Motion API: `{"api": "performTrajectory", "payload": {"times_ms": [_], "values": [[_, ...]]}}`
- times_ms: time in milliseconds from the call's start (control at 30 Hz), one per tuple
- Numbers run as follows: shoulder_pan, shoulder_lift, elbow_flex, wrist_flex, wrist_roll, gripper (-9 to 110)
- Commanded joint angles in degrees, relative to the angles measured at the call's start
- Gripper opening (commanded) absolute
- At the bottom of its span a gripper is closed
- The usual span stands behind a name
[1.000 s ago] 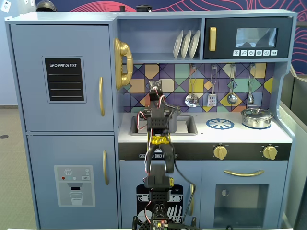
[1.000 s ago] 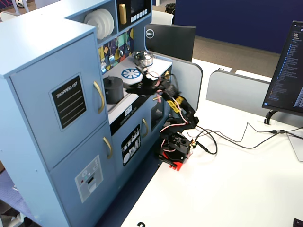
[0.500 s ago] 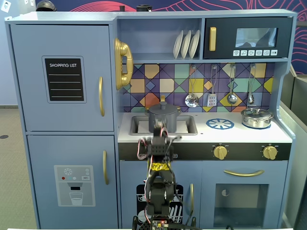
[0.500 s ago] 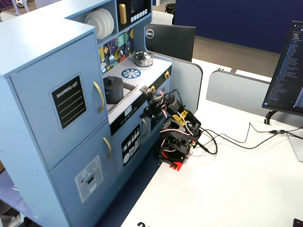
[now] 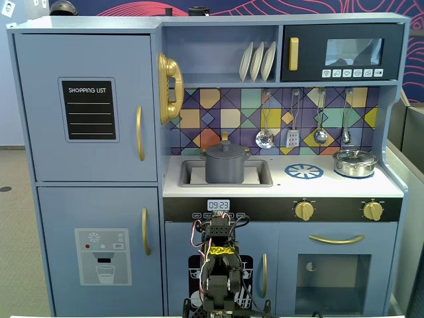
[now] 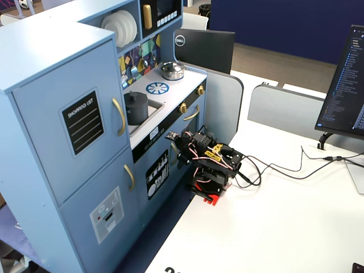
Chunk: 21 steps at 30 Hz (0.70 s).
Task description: Pick up the lid from the counter and put it on the gray recipient
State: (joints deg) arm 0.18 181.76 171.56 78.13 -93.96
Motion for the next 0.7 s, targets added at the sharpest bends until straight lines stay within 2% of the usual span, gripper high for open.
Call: {"api": "performTrajectory", "payload": {"times_ms": [0,133,667], "values": [[-1.5,0.3,0.4,9.2,3.5,3],[-1.1,0.4,0.4,9.5,7.4,5],[1.1,0.4,0.4,9.5,7.4,6]]}}
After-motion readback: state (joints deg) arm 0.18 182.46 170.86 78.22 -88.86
